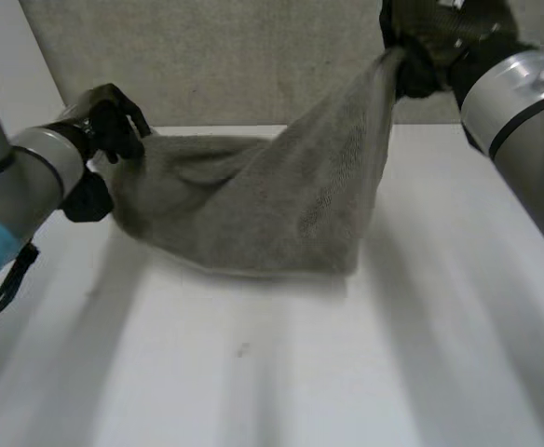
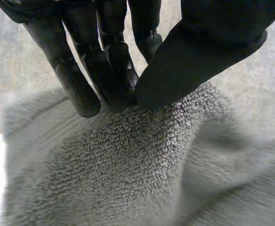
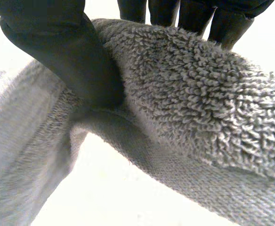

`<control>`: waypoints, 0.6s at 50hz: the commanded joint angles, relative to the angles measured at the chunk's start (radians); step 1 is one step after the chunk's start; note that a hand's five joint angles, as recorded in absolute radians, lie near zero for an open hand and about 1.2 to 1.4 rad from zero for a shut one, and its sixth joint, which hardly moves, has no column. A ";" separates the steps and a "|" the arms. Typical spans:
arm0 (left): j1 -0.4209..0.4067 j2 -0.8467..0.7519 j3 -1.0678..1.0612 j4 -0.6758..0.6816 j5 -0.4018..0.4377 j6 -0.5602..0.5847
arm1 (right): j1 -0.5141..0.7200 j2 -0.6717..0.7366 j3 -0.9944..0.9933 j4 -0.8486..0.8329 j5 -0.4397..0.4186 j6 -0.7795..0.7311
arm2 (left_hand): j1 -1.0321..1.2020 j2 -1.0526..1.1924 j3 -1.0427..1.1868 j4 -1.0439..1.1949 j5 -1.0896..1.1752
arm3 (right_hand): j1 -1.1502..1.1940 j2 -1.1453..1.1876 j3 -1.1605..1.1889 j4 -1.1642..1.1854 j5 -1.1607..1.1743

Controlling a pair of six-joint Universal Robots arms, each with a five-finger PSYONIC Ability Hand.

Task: Fold the towel.

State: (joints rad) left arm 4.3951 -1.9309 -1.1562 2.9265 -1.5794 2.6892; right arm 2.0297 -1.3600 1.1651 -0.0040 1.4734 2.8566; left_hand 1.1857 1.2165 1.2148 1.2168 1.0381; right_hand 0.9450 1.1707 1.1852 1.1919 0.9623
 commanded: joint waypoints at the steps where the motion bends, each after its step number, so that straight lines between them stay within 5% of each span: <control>1: -0.017 0.098 -0.171 -0.004 0.027 0.023 | 0.000 0.085 0.056 0.001 -0.005 -0.002 | 0.211 0.180 0.181 0.180 0.184 | 0.451 0.226 0.211 0.204 0.259; 9: -0.067 0.127 -0.401 0.023 0.019 0.188 | -0.046 0.260 0.064 0.093 -0.002 -0.016 | 0.211 0.180 0.181 0.180 0.184 | 0.451 0.226 0.211 0.204 0.259; 18: -0.132 0.047 -0.389 0.089 -0.057 0.225 | -0.057 0.392 0.018 0.121 -0.012 -0.029 | 0.211 0.180 0.181 0.180 0.184 | 0.451 0.226 0.211 0.204 0.259; 26: -0.131 -0.083 -0.252 0.192 -0.128 0.273 | -0.057 0.453 -0.073 0.007 0.010 -0.022 | 0.211 0.180 0.181 0.180 0.184 | 0.451 0.226 0.211 0.204 0.259; 30: -0.120 -0.138 -0.166 0.214 -0.151 0.297 | -0.057 0.481 -0.116 -0.150 0.088 -0.022 | 0.211 0.180 0.181 0.180 0.184 | 0.451 0.226 0.211 0.204 0.259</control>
State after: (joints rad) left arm 4.2622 -1.9824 -1.4486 3.0954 -1.6924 2.9479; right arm 1.9714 -0.9100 1.1038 0.0162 1.4853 2.8328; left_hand 1.1862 1.2173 1.2152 1.2172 1.0376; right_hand 0.9450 1.1779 1.1874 1.1950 0.9691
